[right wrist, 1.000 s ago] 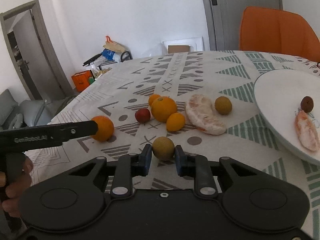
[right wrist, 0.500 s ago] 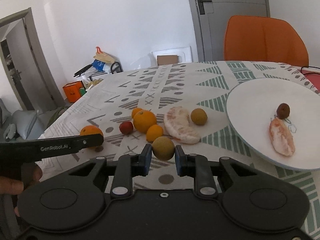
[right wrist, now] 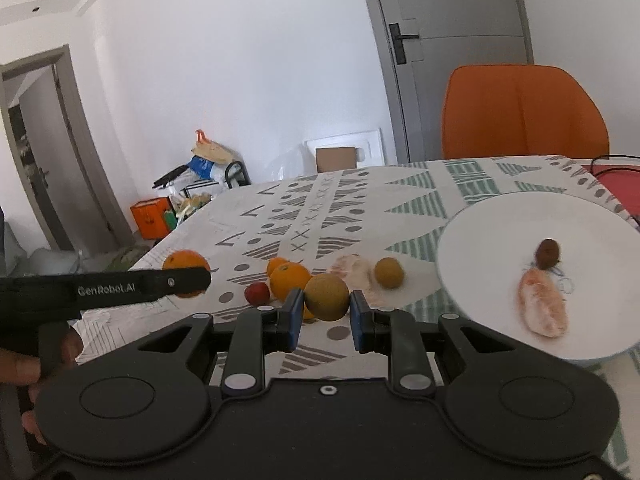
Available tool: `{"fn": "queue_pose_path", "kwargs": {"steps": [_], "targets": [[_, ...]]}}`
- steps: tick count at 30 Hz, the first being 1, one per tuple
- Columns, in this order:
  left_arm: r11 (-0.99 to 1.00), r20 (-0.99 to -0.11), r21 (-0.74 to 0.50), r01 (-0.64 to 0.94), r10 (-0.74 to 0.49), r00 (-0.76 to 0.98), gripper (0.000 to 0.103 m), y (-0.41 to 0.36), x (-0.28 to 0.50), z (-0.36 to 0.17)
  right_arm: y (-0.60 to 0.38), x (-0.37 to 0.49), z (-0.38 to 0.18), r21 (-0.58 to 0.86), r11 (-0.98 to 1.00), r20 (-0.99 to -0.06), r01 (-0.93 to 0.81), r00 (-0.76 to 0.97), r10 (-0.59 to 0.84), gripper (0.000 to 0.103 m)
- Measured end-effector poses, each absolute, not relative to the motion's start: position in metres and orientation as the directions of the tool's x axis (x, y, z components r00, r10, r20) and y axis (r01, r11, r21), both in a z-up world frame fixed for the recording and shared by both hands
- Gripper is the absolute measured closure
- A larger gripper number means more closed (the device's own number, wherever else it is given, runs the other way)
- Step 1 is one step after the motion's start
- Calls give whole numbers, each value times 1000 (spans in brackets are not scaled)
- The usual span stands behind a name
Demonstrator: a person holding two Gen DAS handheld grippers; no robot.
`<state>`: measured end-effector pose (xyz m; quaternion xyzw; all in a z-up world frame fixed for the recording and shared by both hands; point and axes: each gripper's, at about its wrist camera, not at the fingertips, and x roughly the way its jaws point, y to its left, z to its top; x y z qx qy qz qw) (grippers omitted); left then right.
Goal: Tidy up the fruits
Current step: 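Lift and carry the orange and yellow fruit over the white plate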
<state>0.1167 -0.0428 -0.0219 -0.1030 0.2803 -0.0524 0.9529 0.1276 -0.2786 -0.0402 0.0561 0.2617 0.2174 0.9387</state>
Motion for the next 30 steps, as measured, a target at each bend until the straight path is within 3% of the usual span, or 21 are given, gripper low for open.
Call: {"fn": "queue_pose_path", "kwargs": {"steps": [30], "targets": [[965, -547, -86, 249, -255, 798, 63, -182, 163, -14, -411, 128, -48, 320, 930, -402, -178, 864, 304, 80]]}}
